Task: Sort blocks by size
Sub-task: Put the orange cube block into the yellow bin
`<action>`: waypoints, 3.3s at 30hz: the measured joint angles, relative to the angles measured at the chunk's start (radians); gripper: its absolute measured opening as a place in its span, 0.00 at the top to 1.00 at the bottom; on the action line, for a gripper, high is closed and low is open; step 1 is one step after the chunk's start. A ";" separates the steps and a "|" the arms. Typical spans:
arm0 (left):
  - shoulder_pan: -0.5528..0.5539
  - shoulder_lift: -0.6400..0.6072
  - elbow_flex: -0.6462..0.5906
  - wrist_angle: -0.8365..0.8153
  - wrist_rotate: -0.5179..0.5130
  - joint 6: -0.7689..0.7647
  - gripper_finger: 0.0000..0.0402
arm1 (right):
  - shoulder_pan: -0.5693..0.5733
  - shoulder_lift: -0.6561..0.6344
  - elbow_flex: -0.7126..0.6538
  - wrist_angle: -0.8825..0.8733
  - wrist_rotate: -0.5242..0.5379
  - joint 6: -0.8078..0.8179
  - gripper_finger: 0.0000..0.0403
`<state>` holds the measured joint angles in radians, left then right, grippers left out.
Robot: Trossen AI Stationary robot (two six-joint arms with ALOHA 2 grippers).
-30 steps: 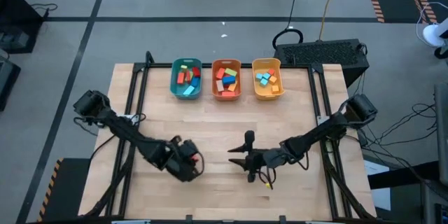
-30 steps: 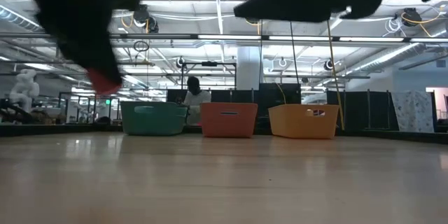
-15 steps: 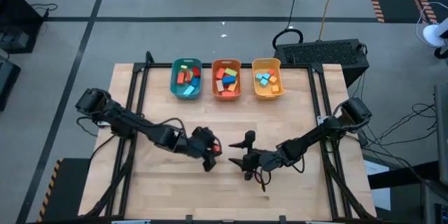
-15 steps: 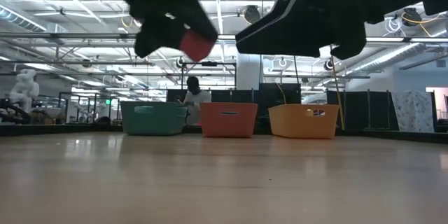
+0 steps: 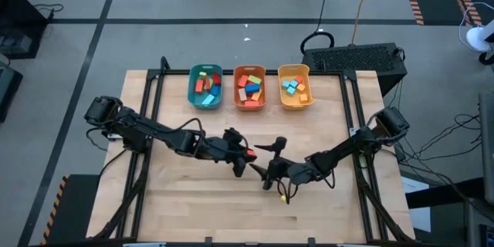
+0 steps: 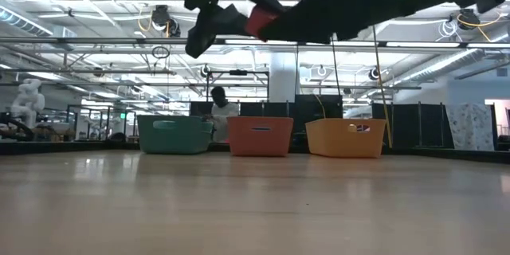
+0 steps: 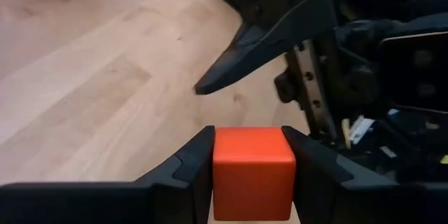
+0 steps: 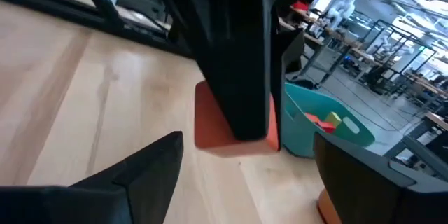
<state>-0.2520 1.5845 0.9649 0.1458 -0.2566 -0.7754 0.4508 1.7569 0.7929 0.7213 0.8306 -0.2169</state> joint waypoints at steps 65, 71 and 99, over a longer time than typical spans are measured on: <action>0.064 -0.210 0.002 -0.027 -0.082 0.296 0.34 | -0.123 -0.177 0.000 -0.319 -0.200 0.209 0.71; 0.046 -0.297 0.001 -0.228 -0.231 0.402 0.34 | -0.235 -0.288 0.000 -0.498 -0.417 0.309 0.72; 0.177 -0.294 -0.150 -0.194 -0.355 0.607 0.34 | -1.059 -0.458 0.000 -1.043 -0.706 0.194 0.71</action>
<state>-0.0746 1.2907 0.8154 -0.0484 -0.6116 -0.1684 -0.6086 1.2992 0.7933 -0.3215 0.1251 -0.0227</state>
